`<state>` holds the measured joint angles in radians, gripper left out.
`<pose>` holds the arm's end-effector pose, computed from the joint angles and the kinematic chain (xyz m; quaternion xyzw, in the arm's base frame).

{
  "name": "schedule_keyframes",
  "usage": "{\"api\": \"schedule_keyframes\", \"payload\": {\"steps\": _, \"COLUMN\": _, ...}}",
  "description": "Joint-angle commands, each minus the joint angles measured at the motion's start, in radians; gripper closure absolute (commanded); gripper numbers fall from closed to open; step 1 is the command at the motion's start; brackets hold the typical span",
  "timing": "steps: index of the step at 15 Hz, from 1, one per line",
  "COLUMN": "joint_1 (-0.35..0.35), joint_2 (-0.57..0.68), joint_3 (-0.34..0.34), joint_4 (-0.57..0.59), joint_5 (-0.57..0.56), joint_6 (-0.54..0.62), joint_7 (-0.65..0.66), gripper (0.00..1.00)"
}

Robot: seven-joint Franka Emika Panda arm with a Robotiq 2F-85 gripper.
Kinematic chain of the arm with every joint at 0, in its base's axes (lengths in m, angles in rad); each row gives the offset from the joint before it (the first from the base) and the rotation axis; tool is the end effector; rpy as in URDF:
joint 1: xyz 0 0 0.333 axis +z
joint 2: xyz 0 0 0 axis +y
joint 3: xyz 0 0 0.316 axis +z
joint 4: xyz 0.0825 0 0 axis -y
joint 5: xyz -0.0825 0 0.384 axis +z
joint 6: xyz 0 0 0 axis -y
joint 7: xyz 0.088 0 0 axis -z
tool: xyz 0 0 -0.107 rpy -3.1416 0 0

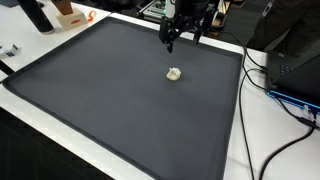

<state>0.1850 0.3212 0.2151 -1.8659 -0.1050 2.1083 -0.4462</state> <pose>0.5743 0.2296 0.3427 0.9009 0.4324 -0.0352 0.0094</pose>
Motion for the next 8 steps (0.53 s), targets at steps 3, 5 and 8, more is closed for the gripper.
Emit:
{"api": "schedule_keyframes", "payload": {"steps": 3, "joint_1": -0.027, "joint_2": 0.114, "joint_3": 0.012, "joint_4": -0.011, "joint_5": 0.033, "joint_6": 0.048, "joint_7": -0.033, "gripper": 0.0}}
{"api": "schedule_keyframes", "payload": {"steps": 5, "joint_1": -0.03, "joint_2": 0.144, "joint_3": 0.013, "joint_4": -0.012, "joint_5": 0.027, "joint_6": 0.067, "joint_7": -0.032, "gripper": 0.0}}
{"api": "schedule_keyframes", "payload": {"steps": 8, "joint_1": -0.034, "joint_2": 0.173, "joint_3": 0.014, "joint_4": -0.012, "joint_5": 0.024, "joint_6": 0.085, "joint_7": -0.03, "gripper": 0.0}}
